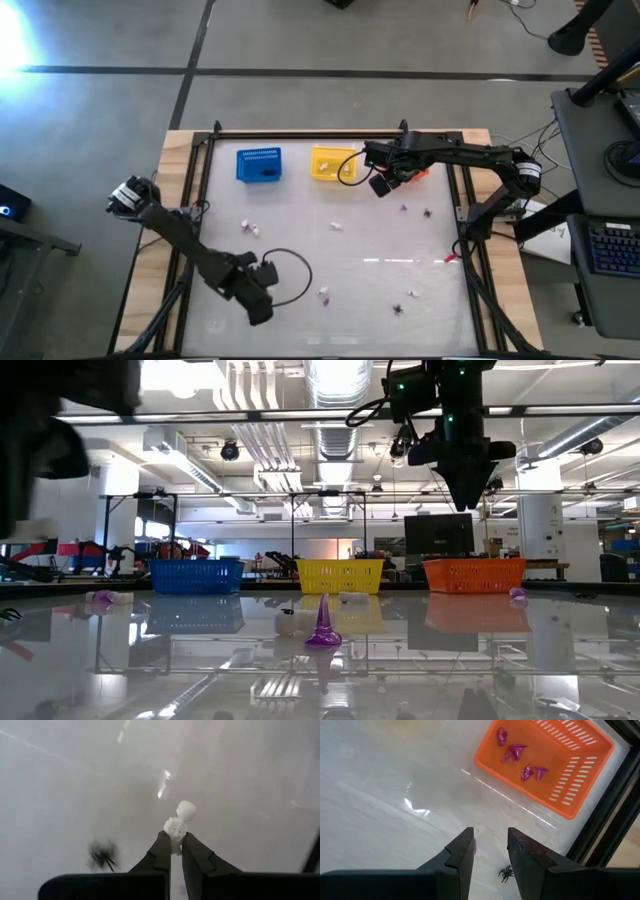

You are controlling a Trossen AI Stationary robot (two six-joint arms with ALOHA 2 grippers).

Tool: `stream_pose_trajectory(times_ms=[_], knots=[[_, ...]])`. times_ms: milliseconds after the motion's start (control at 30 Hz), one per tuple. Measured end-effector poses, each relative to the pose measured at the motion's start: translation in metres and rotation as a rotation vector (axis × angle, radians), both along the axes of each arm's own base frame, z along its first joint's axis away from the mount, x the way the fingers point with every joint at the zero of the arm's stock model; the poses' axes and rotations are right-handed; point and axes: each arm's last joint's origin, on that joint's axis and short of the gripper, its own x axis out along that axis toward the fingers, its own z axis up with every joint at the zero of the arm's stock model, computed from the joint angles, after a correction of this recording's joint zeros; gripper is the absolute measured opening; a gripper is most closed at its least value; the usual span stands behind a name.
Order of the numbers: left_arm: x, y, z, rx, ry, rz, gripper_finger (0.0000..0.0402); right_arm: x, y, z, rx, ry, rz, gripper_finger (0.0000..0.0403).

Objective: Sort Halloween decoration
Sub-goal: Put the white skeleton toy into the yellow bin

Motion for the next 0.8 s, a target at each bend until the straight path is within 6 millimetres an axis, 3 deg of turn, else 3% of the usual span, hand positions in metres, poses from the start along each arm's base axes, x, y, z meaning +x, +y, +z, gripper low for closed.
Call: stream_pose_trajectory(times_ms=[167,500,800], knots=[[0.016,0.029,0.009,0.065,-0.058,0.021,0.0000,0.000,0.000,0.000,0.000,0.001,0.001,0.0111],[0.044,0.106,0.024,0.175,-0.124,0.036,0.0000,-0.001,-0.001,0.000,-0.037,0.019,0.026,0.0109],[0.057,0.194,0.032,0.251,-0.156,0.070,0.0000,0.000,-0.002,0.000,-0.033,0.023,0.058,0.0093]])
